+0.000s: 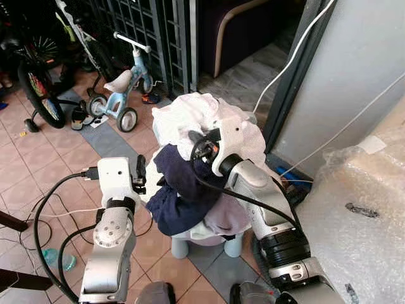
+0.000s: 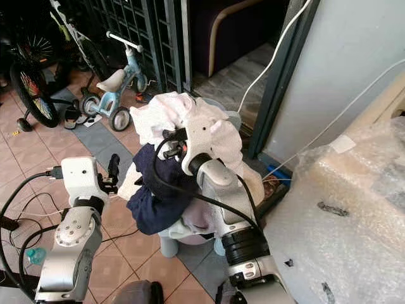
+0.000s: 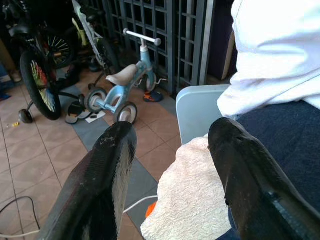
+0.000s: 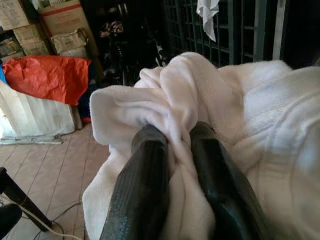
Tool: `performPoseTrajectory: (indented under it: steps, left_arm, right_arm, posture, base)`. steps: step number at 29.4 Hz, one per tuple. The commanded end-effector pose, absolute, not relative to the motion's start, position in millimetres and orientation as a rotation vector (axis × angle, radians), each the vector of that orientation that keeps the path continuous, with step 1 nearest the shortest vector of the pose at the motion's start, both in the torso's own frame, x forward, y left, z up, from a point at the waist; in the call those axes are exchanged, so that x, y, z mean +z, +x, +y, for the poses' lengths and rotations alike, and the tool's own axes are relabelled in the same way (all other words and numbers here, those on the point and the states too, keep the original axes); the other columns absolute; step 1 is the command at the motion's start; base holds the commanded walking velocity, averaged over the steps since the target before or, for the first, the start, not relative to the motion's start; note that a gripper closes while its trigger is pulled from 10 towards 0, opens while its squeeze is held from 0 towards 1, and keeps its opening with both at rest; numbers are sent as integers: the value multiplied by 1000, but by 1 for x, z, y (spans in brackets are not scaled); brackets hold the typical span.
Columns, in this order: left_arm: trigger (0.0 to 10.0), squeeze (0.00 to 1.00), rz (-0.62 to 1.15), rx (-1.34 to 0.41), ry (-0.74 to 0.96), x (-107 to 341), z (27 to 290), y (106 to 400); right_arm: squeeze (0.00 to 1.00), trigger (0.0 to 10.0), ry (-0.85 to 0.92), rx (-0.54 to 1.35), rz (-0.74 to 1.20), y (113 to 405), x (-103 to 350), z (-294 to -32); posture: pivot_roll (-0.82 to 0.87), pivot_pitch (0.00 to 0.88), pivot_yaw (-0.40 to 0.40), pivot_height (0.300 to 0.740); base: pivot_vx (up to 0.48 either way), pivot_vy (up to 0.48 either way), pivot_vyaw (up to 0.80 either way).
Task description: Clothes washing
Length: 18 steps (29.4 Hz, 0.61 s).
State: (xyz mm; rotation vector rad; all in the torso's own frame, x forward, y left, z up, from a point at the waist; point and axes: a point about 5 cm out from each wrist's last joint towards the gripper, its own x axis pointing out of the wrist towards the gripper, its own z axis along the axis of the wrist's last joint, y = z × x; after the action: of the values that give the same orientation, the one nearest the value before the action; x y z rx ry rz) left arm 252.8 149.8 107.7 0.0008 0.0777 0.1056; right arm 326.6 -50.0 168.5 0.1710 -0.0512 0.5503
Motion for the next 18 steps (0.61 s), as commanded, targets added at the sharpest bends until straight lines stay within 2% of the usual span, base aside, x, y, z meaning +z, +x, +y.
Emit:
performPoseTrajectory:
  steps: [1, 9, 13, 18]
  left_arm:
    - [10000, 0, 78, 130, 12, 107, 152, 253]
    - [10000, 0, 97, 178, 34, 105, 155, 255]
    - [10000, 0, 98, 177, 37, 105, 154, 256]
    - [10000, 0, 99, 169, 38, 105, 153, 257]
  right_arm:
    - [0, 0, 198, 532, -180, 329, 198, -54]
    - [0, 0, 211, 394, -342, 329, 237, -98]
    - [0, 0, 215, 378, -348, 328, 237, -104]
    - [0, 0, 203, 359, -341, 325, 233, -106]
  posture:
    - [26, 84, 11, 740]
    - [12, 89, 13, 740]
    - [4, 91, 17, 740]
    - [4, 91, 18, 740]
  base:
    - [0, 0, 0]
    - [0, 0, 0]
    - [0, 0, 0]
    - [-289, 0, 0]
